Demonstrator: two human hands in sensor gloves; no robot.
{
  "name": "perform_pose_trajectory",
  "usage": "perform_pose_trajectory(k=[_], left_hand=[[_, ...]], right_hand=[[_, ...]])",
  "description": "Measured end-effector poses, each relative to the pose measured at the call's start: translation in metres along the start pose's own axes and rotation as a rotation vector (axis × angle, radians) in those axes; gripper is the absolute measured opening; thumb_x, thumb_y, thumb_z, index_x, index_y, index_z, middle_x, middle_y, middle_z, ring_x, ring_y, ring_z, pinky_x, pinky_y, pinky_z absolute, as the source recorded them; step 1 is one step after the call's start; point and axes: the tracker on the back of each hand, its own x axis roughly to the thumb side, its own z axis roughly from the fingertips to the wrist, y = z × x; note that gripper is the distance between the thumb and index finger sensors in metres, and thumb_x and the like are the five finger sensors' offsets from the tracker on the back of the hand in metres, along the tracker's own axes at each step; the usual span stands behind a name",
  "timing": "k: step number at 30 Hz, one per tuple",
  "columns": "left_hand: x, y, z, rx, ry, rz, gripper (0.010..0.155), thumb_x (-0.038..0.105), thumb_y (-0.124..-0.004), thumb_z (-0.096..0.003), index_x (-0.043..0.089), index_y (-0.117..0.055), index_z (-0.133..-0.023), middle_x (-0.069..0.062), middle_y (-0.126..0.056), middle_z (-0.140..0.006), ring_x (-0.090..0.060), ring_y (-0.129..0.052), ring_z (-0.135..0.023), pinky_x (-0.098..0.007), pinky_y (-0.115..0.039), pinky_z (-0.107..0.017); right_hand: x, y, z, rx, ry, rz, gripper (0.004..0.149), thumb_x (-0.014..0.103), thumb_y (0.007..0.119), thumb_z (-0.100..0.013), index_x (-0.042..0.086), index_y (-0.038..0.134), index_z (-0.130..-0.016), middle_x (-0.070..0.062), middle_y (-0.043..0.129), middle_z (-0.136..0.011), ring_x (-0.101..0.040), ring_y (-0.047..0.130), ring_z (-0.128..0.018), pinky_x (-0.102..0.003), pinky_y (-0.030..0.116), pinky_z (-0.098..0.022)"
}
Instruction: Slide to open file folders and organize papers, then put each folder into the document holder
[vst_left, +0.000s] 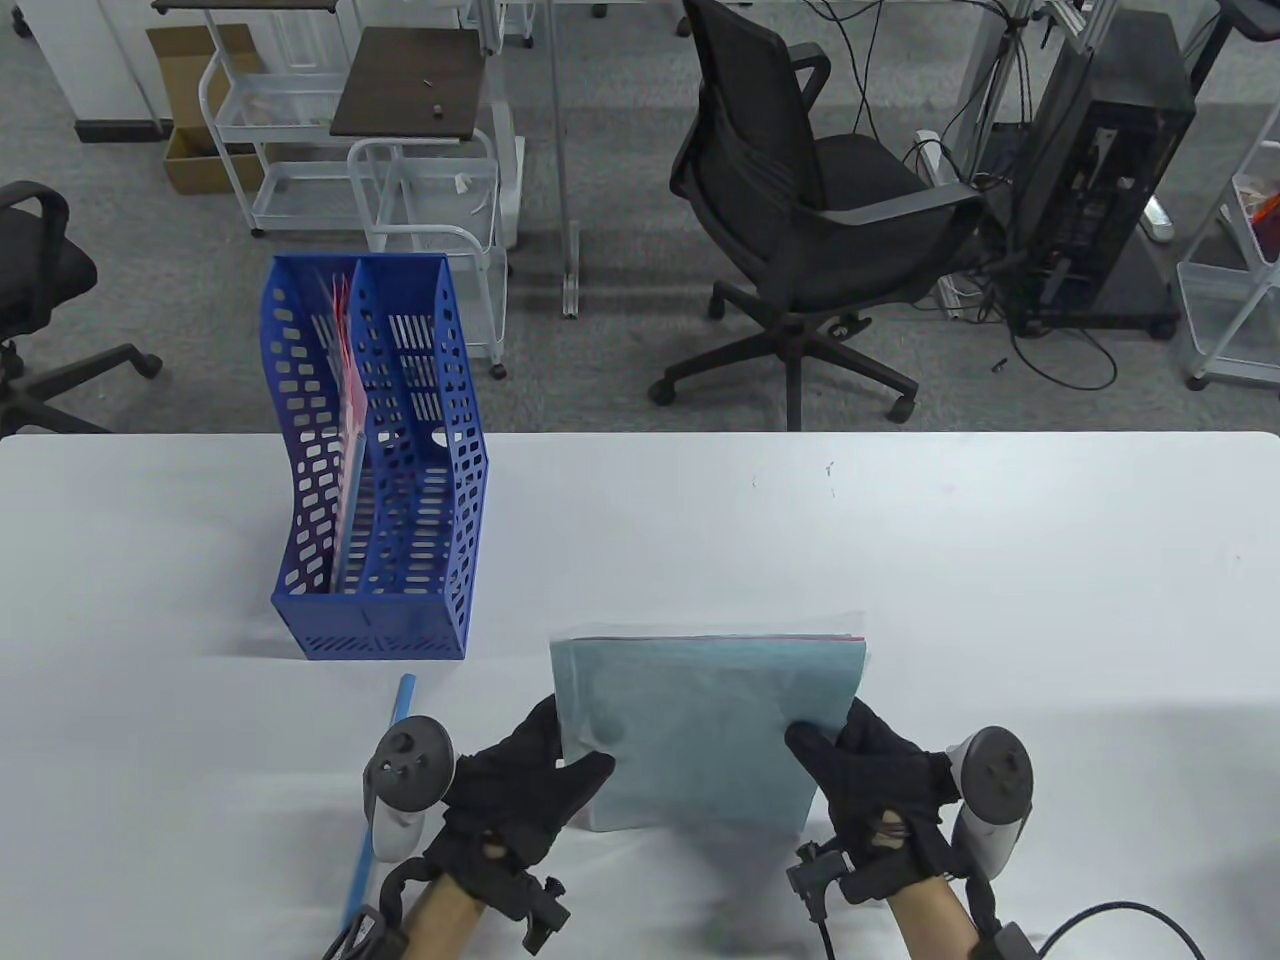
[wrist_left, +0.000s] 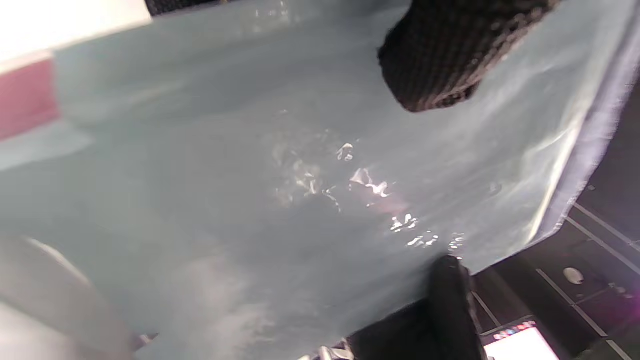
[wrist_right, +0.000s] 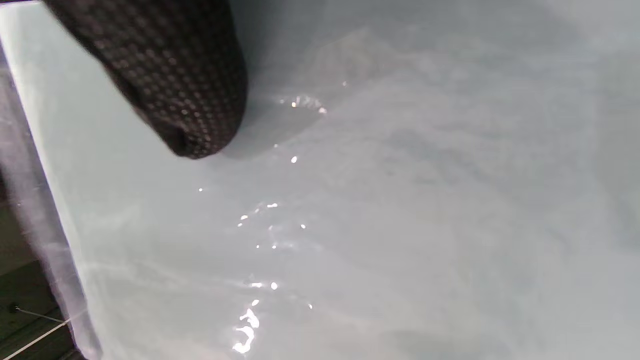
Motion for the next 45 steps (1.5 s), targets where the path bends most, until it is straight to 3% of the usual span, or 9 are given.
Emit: perform_pose_trajectory(k=[9, 15, 20, 23, 25, 29, 34, 38, 45], left_hand=[[-0.005, -0.009, 0.000, 0.008, 0.051, -0.081, 0.071, 0.043, -0.087, -0.0449, 0.029, -0.056, -0.108, 0.001, -0.073, -0.107, -0.031, -0.083, -0.098, -0.059, -0.067, -0.074], [0.008, -0.011, 0.006, 0.136, -0.008, -0.091, 0.077, 0.045, -0.086, -0.0441, 0.031, -0.048, -0.110, 0.002, -0.066, -0.111, -0.030, -0.077, -0.103, -0.059, -0.062, -0.077], [0.005, -0.021, 0.003, 0.069, -0.023, 0.089, 0.073, 0.039, -0.083, -0.0467, 0.030, -0.048, -0.109, -0.001, -0.064, -0.111, -0.035, -0.073, -0.103, -0.062, -0.059, -0.077], [0.012, -0.014, 0.004, 0.112, -0.049, -0.048, 0.073, 0.042, -0.084, -0.0455, 0.033, -0.048, -0.109, 0.003, -0.065, -0.111, -0.030, -0.074, -0.104, -0.059, -0.059, -0.079], [-0.003, -0.014, 0.001, 0.076, 0.078, -0.143, 0.075, 0.044, -0.083, -0.0456, 0.031, -0.046, -0.110, 0.000, -0.063, -0.112, -0.032, -0.073, -0.105, -0.059, -0.059, -0.078], [0.005, -0.011, 0.004, 0.062, -0.019, 0.090, 0.074, 0.040, -0.084, -0.0467, 0.030, -0.046, -0.110, -0.001, -0.061, -0.113, -0.036, -0.067, -0.107, -0.062, -0.052, -0.080], [-0.010, -0.015, 0.003, 0.032, 0.108, -0.119, 0.076, 0.042, -0.081, -0.0473, 0.031, -0.042, -0.111, 0.000, -0.059, -0.113, -0.036, -0.070, -0.105, -0.060, -0.055, -0.079], [0.004, -0.008, 0.004, 0.101, 0.008, 0.011, 0.074, 0.039, -0.085, -0.0455, 0.031, -0.048, -0.109, 0.001, -0.065, -0.111, -0.032, -0.074, -0.104, -0.060, -0.057, -0.079], [-0.005, -0.002, 0.003, 0.202, 0.108, -0.252, 0.064, 0.031, -0.096, -0.0387, 0.029, -0.073, -0.098, 0.004, -0.090, -0.089, -0.023, -0.103, -0.075, -0.053, -0.081, -0.066]], right_hand=[[-0.007, 0.001, 0.000, 0.007, 0.008, -0.029, 0.057, 0.048, 0.092, -0.030, 0.030, 0.080, -0.083, 0.005, 0.094, -0.083, -0.028, 0.095, -0.075, -0.058, 0.072, -0.065], [0.003, 0.003, 0.002, -0.001, -0.034, -0.036, 0.052, 0.046, 0.091, -0.032, 0.034, 0.080, -0.082, 0.008, 0.093, -0.085, -0.027, 0.091, -0.081, -0.061, 0.067, -0.068], [-0.003, 0.005, 0.005, -0.027, 0.002, -0.152, 0.041, 0.039, 0.090, -0.036, 0.034, 0.085, -0.076, 0.008, 0.096, -0.078, -0.024, 0.096, -0.074, -0.057, 0.072, -0.067], [0.002, 0.005, 0.003, -0.007, -0.047, -0.101, 0.055, 0.050, 0.093, -0.031, 0.034, 0.081, -0.082, 0.007, 0.091, -0.087, -0.027, 0.089, -0.083, -0.061, 0.065, -0.070], [-0.011, 0.004, 0.002, 0.010, 0.042, 0.013, 0.060, 0.051, 0.090, -0.032, 0.032, 0.075, -0.088, 0.005, 0.087, -0.092, -0.029, 0.087, -0.085, -0.061, 0.063, -0.069], [-0.007, 0.005, 0.002, -0.003, 0.015, -0.136, 0.043, 0.041, 0.090, -0.035, 0.032, 0.085, -0.078, 0.006, 0.096, -0.079, -0.025, 0.095, -0.076, -0.056, 0.069, -0.069], [-0.024, 0.006, 0.002, 0.005, 0.095, -0.026, 0.047, 0.043, 0.090, -0.035, 0.033, 0.083, -0.080, 0.006, 0.093, -0.083, -0.027, 0.092, -0.079, -0.058, 0.067, -0.068], [-0.014, 0.002, 0.002, -0.043, 0.035, -0.100, 0.040, 0.040, 0.089, -0.035, 0.034, 0.087, -0.075, 0.008, 0.099, -0.075, -0.022, 0.099, -0.071, -0.053, 0.077, -0.065], [-0.013, 0.007, 0.001, -0.014, 0.017, -0.047, 0.041, 0.037, 0.090, -0.035, 0.030, 0.089, -0.075, 0.004, 0.103, -0.073, -0.025, 0.103, -0.068, -0.054, 0.079, -0.062]])
